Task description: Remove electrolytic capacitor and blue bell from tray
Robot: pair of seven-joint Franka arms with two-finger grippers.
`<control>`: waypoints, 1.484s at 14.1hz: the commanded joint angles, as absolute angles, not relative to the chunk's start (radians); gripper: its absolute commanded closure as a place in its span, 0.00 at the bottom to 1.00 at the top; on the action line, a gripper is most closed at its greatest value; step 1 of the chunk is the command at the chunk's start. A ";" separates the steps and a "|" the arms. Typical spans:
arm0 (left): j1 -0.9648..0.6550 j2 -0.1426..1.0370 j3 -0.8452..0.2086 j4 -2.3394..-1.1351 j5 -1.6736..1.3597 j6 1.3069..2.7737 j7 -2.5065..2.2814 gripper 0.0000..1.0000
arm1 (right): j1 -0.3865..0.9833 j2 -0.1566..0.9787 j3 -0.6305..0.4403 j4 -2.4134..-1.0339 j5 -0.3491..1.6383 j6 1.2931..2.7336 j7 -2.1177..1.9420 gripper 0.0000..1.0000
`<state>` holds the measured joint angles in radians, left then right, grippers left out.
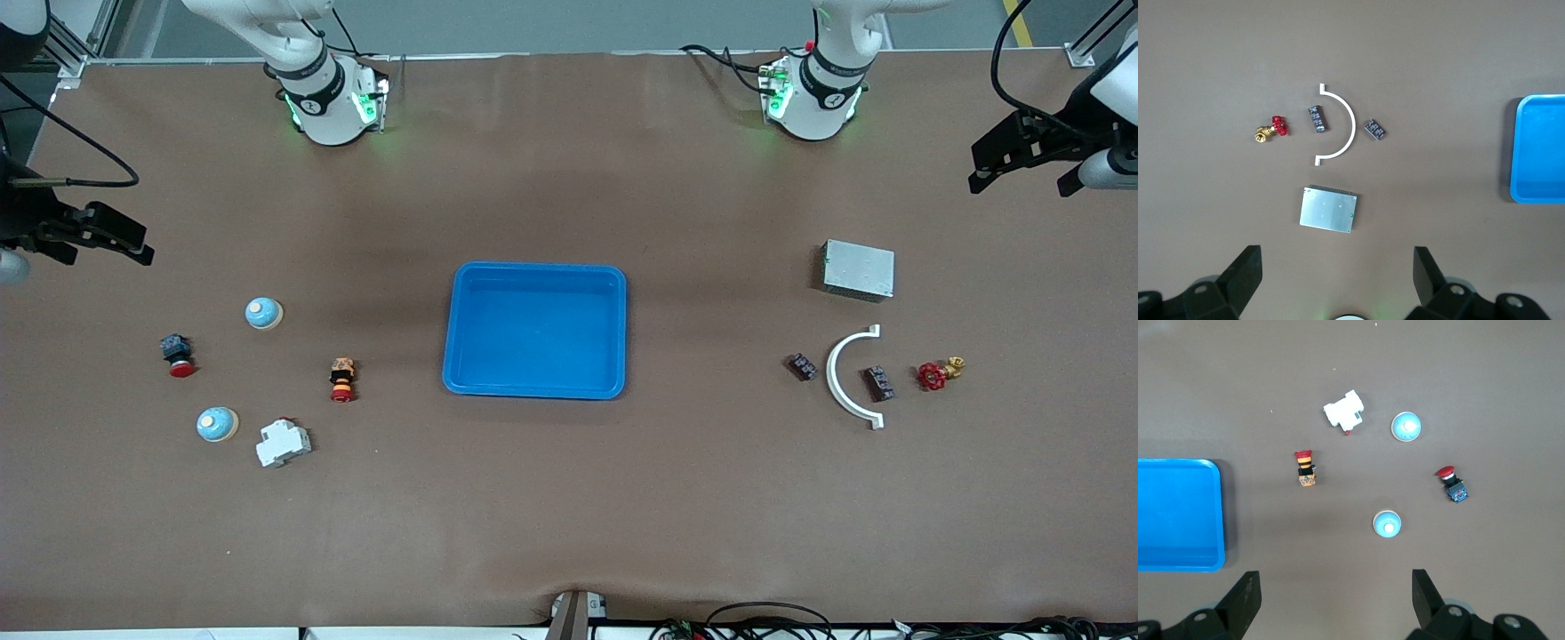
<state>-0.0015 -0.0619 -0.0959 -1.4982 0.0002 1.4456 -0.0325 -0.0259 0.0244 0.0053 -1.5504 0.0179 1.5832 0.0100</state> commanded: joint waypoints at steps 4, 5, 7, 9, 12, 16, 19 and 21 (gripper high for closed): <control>0.000 -0.060 -0.097 -1.483 0.018 1.430 -0.018 0.00 | -0.028 0.008 -0.002 -1.491 0.008 1.467 0.011 0.00; 0.000 -0.060 -0.097 -1.483 0.018 1.430 -0.018 0.00 | -0.028 0.008 0.000 -1.491 0.009 1.418 0.011 0.00; 0.000 -0.060 -0.097 -1.483 0.018 1.430 -0.018 0.00 | -0.026 0.002 0.003 -1.490 0.011 1.385 0.011 0.00; 0.000 -0.060 -0.097 -1.483 0.018 1.430 -0.020 0.00 | -0.028 0.002 0.000 -1.488 0.011 1.385 0.011 0.00; 0.000 -0.060 -0.100 -1.483 0.018 1.430 -0.020 0.00 | -0.028 0.002 -0.003 -1.488 0.008 1.388 0.011 0.00; -0.002 -0.060 -0.097 -1.483 0.018 1.430 -0.020 0.00 | -0.026 0.003 0.000 -1.488 0.011 1.388 0.011 0.00; -0.003 -0.061 -0.100 -1.483 0.014 1.430 -0.023 0.00 | -0.023 0.006 0.002 -1.489 0.012 1.388 0.011 0.00; -0.005 -0.061 -0.100 -1.483 0.014 1.430 -0.026 0.00 | -0.020 0.008 0.002 -1.493 0.018 1.391 0.012 0.00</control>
